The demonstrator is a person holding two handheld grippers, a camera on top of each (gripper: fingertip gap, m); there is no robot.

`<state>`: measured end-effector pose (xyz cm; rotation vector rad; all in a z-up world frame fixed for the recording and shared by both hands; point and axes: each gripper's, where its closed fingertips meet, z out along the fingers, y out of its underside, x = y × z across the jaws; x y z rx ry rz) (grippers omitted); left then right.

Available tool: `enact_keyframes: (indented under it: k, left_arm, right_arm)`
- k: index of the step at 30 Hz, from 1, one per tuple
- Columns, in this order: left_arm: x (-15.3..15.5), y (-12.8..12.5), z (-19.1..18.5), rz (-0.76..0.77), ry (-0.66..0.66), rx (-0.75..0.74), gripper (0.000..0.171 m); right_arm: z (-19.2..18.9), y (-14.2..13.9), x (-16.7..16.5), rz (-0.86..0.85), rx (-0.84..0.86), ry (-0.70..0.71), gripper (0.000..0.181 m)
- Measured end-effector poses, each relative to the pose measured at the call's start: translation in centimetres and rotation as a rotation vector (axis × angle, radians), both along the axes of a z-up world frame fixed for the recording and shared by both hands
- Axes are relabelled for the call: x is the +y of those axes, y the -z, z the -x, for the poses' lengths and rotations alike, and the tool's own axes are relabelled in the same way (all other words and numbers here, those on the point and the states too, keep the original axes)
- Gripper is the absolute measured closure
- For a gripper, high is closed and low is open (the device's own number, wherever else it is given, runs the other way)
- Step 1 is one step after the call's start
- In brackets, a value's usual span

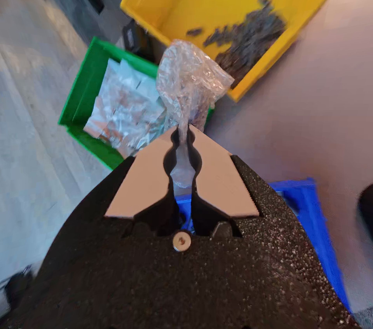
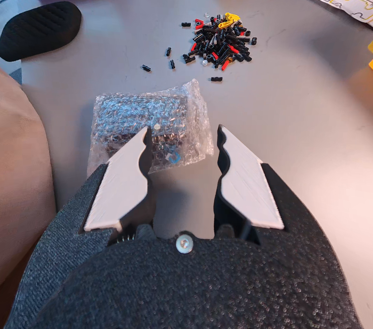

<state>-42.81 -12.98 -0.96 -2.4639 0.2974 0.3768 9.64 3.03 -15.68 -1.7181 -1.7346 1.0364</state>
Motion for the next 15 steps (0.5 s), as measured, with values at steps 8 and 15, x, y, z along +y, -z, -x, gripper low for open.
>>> enact_keyframes:
  k: [8, 15]
  left_arm:
    - [3.9, -4.2, -33.2, -0.307, 0.538, -0.782, 0.169]
    - [9.9, 7.1, -49.4, -0.176, 0.415, -1.451, 0.169]
  right_arm:
    - [2.1, -2.2, -2.4, 0.016, 0.073, -0.114, 0.106]
    - [-2.5, -3.8, -3.5, 0.051, 0.090, -0.058, 0.088]
